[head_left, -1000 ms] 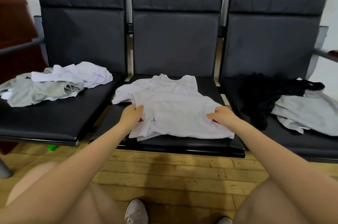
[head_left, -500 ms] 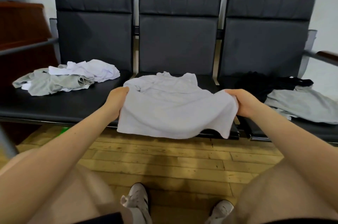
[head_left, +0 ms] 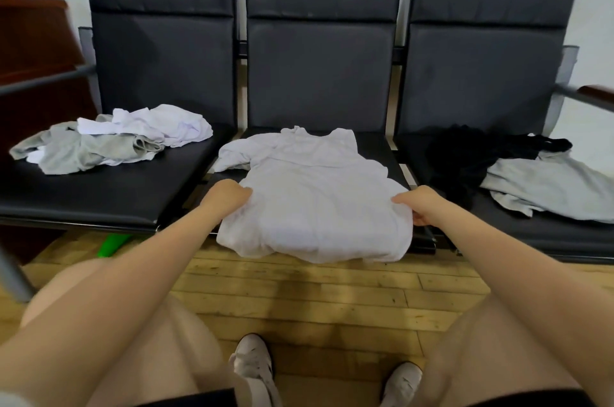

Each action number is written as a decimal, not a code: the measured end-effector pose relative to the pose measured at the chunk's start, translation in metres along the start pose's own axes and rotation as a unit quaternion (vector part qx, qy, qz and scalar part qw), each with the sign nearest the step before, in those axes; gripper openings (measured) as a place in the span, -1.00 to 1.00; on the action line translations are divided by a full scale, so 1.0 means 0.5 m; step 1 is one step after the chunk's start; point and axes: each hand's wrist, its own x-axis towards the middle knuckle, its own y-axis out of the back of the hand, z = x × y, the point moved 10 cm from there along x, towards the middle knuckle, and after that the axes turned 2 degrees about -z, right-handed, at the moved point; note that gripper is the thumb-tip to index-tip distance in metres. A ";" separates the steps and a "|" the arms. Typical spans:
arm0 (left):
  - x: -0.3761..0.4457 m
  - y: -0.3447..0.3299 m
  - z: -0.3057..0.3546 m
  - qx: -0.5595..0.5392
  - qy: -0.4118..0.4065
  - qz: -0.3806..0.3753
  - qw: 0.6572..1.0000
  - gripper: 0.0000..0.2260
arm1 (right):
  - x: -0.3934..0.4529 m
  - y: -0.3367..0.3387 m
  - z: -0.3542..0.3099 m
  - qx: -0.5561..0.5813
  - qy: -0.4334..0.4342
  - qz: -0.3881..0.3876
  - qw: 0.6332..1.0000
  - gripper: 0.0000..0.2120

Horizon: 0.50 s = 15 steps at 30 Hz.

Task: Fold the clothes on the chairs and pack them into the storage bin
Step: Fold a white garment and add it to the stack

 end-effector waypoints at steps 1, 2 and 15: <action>0.011 -0.004 0.011 -0.012 -0.005 0.003 1.000 -0.70 | 0.011 -0.002 -0.007 0.001 0.004 0.010 1.000 -0.50; 0.024 -0.009 0.019 -0.025 -0.006 0.007 1.000 -0.73 | 0.021 -0.005 -0.017 0.001 0.012 0.018 1.000 -0.51; 0.219 -0.017 0.086 -0.061 -0.030 0.127 0.990 -0.53 | 0.218 -0.020 -0.101 0.071 0.038 0.058 0.995 -0.54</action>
